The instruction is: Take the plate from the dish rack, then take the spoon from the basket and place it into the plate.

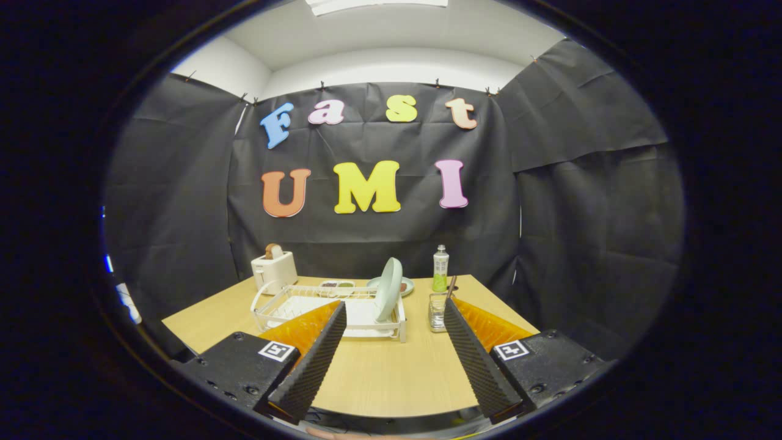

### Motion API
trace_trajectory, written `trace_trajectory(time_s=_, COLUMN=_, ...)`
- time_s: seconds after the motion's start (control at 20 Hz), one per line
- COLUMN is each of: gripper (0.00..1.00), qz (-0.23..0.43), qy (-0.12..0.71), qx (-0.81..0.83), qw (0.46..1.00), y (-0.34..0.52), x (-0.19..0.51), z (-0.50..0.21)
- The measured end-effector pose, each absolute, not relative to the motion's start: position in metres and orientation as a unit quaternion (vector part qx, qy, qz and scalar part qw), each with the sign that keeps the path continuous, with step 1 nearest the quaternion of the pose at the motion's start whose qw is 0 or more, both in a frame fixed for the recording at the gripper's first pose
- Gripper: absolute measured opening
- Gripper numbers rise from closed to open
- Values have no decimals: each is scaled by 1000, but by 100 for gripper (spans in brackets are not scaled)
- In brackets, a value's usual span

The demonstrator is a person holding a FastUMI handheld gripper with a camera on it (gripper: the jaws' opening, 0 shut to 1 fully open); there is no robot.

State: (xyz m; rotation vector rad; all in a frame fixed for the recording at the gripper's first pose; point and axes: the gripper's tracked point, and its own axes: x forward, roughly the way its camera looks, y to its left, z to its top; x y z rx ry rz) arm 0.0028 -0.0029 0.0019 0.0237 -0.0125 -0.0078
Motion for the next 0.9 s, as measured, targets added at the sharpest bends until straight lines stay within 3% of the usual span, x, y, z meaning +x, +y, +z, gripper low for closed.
trace_trajectory(time_s=0.5, gripper=100, qz=-1, qy=-3, qx=1, qw=1000, y=-6, x=32, z=14)
trace_trajectory(time_s=0.9, gripper=100, qz=1, qy=45, qx=26, qw=999, y=-14, x=144, z=47)
